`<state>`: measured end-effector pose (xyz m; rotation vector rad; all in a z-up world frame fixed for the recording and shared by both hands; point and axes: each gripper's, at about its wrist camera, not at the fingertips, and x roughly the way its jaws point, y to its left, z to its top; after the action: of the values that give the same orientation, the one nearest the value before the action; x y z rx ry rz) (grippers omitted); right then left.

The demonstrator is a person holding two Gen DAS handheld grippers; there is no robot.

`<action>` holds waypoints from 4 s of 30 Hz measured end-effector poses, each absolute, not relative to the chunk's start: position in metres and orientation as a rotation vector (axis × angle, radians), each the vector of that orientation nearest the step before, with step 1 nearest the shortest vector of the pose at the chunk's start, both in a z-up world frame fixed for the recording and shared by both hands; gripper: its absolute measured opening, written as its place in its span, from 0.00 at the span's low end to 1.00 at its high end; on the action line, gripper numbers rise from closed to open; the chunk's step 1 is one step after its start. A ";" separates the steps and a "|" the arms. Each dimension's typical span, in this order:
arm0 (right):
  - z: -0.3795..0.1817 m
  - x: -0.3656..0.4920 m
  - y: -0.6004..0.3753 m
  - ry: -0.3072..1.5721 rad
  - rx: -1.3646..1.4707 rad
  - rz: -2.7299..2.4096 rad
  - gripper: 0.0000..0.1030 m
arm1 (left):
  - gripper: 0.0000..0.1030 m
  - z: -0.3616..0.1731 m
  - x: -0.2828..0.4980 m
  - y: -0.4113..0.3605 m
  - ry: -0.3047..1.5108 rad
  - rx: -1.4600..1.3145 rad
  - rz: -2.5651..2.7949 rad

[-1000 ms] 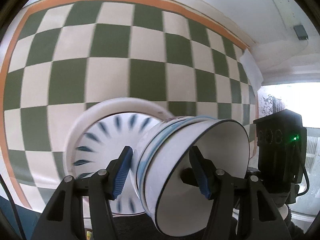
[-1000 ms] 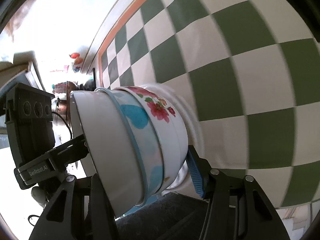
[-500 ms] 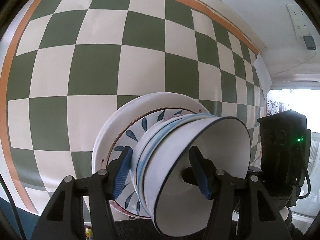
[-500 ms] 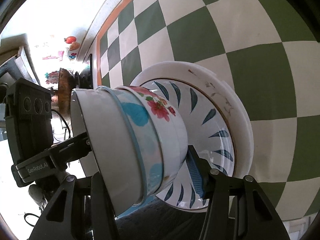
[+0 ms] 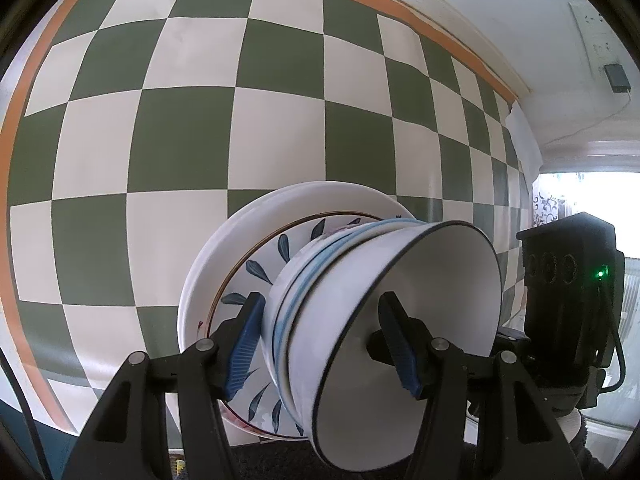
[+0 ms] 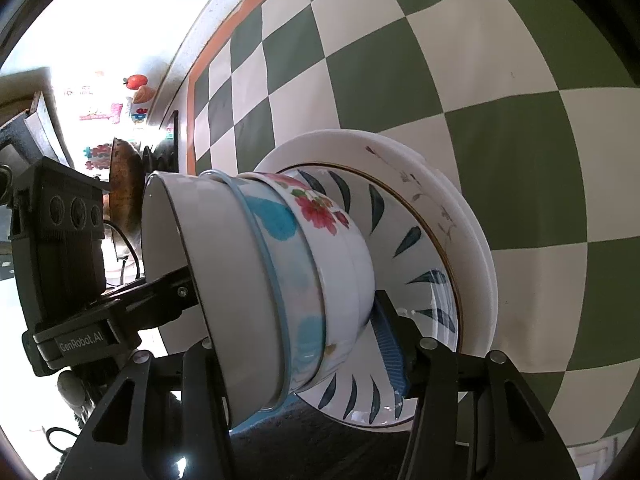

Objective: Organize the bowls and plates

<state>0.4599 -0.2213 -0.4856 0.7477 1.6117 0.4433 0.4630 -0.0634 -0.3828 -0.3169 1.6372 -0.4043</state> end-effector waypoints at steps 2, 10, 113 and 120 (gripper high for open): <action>-0.486 0.460 -0.222 1.612 0.750 0.442 0.53 | 0.54 -0.382 0.462 -0.062 1.633 -0.316 -0.399; -0.482 0.455 -0.223 1.605 0.733 0.418 0.53 | 0.54 -0.380 0.459 -0.056 1.622 -0.319 -0.379; -0.029 -0.028 -0.202 0.872 0.090 0.023 0.98 | 0.99 -0.042 0.007 -0.013 0.857 0.009 -0.021; -0.030 -0.028 -0.198 0.879 0.087 0.027 0.98 | 0.99 -0.041 0.004 -0.009 0.858 0.009 -0.018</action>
<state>-0.0280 -0.1979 -0.0297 0.0869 0.8793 0.0269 0.0036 -0.0093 -0.0412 0.0092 0.8580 -0.0179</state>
